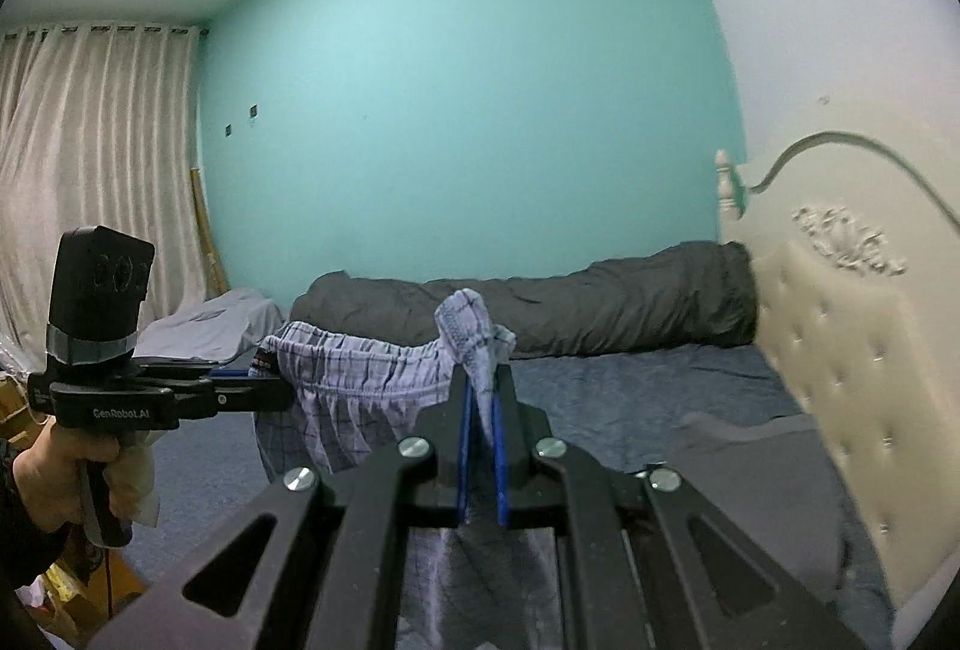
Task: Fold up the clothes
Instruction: 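Carry the held shorts with both grippers toward the clothes stack by the headboard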
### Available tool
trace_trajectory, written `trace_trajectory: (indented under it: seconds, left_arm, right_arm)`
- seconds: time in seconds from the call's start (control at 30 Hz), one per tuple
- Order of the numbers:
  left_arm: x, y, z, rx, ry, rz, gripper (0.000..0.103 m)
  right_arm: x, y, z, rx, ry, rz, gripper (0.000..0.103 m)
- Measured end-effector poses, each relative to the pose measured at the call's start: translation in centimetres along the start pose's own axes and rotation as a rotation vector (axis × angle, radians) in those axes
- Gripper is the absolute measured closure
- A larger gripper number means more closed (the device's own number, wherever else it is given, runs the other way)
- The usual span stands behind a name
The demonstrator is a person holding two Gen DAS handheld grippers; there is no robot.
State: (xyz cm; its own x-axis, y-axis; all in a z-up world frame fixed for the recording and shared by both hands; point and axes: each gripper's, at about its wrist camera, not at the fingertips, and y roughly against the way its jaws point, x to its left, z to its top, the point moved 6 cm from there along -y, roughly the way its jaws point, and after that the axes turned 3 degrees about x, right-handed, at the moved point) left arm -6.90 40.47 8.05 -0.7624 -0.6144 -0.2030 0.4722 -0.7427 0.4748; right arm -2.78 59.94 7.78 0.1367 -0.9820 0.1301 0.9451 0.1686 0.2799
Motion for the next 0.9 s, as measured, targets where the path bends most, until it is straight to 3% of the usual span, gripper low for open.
trace_trajectory:
  seconds: [0.47, 0.9]
  left_arm:
    - [-6.9, -6.4, 2.6, 0.039, -0.042, -0.072, 0.091]
    - [-8.4, -14.8, 5.1, 0.104, -0.064, -0.06, 0.091]
  right_arm:
    - [-6.7, 7.2, -0.1, -0.043, -0.033, -0.101, 0.097]
    - [-13.9, 7.2, -1.0, -0.032, -0.083, -0.151, 0.097]
